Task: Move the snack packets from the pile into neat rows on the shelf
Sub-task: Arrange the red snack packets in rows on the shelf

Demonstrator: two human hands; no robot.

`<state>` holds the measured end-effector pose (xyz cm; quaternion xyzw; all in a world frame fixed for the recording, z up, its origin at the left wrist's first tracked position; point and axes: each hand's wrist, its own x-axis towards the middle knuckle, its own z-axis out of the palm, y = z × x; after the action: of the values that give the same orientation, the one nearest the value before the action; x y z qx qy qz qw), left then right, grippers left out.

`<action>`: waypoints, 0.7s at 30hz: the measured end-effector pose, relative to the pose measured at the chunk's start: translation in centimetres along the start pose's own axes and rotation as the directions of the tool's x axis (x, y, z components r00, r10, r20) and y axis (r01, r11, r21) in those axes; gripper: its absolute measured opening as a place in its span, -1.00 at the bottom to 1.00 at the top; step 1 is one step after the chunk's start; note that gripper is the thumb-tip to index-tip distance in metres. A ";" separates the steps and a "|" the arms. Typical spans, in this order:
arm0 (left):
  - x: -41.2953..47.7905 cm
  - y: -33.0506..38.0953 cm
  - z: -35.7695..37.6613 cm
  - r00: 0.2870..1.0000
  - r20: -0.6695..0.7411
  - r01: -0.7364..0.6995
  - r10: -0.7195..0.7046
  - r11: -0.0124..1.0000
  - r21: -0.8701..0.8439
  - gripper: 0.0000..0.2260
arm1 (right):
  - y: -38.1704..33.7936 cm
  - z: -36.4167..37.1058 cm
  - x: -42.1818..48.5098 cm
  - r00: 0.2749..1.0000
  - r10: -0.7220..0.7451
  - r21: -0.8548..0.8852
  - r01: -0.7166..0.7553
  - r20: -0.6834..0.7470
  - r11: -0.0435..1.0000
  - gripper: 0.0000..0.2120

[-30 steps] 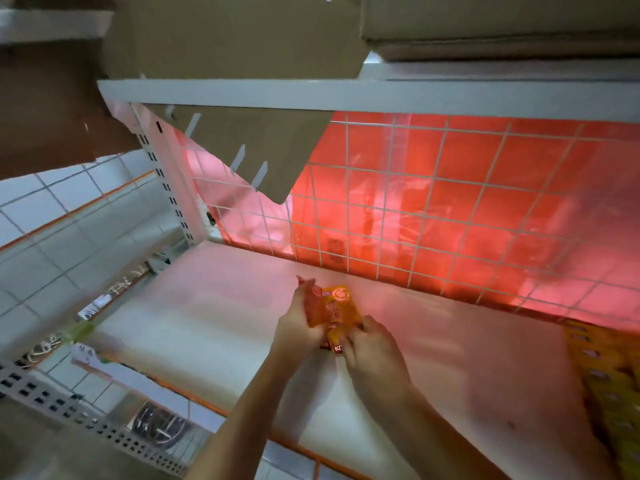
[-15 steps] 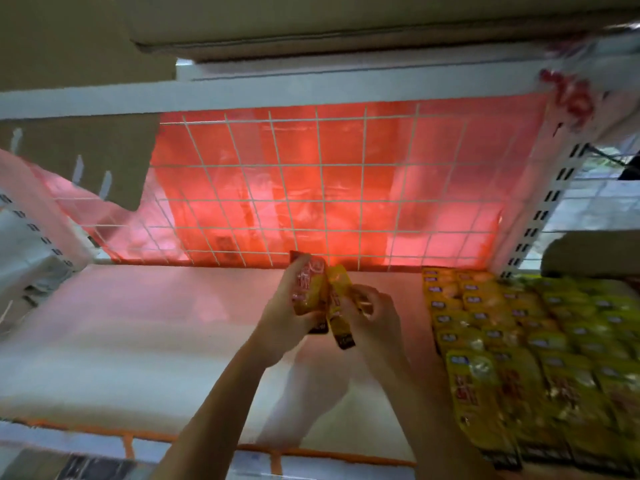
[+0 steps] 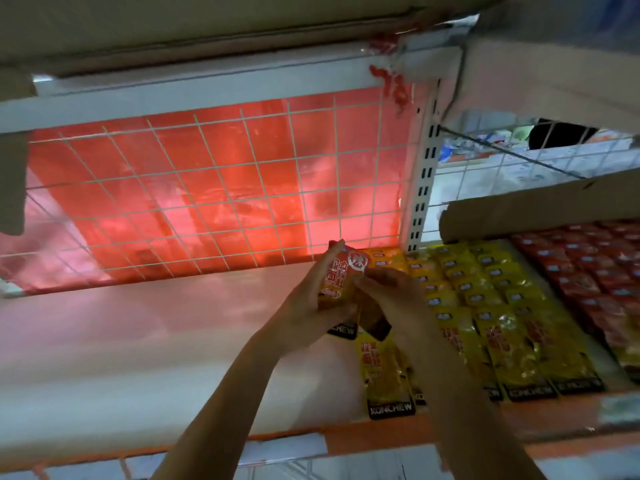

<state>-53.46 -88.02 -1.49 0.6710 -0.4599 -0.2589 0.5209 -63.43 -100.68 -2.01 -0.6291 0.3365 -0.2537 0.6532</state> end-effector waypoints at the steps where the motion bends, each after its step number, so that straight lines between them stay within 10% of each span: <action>1: 0.3 0.2 1.1 1.000 -0.023 -0.008 0.008 1.000 -0.021 -0.32 | -0.1 -1.1 -0.2 1.000 0.022 0.074 -0.022 -0.007 0.997 -0.93; 7: 2.0 0.4 6.2 0.957 -0.285 -0.051 0.055 0.998 0.023 -0.46 | -0.2 -7.6 -0.3 0.990 0.137 0.428 -0.112 -0.029 0.897 -0.85; 17: 2.3 1.0 11.7 0.852 -0.444 0.140 -0.276 0.939 -0.315 -0.53 | 1.3 -12.3 -1.5 0.997 0.081 0.486 -0.080 0.019 0.870 -0.84; 21: 1.0 0.6 13.1 0.822 -0.456 0.279 -0.341 0.939 -0.199 -0.70 | 2.3 -15.3 -1.1 0.994 0.091 0.462 -0.057 -0.052 0.885 -0.82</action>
<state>-64.02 -94.92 -5.07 0.7463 -0.1828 -0.1922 0.6104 -76.00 -109.62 -3.84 -0.4337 0.3141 -0.3235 0.7801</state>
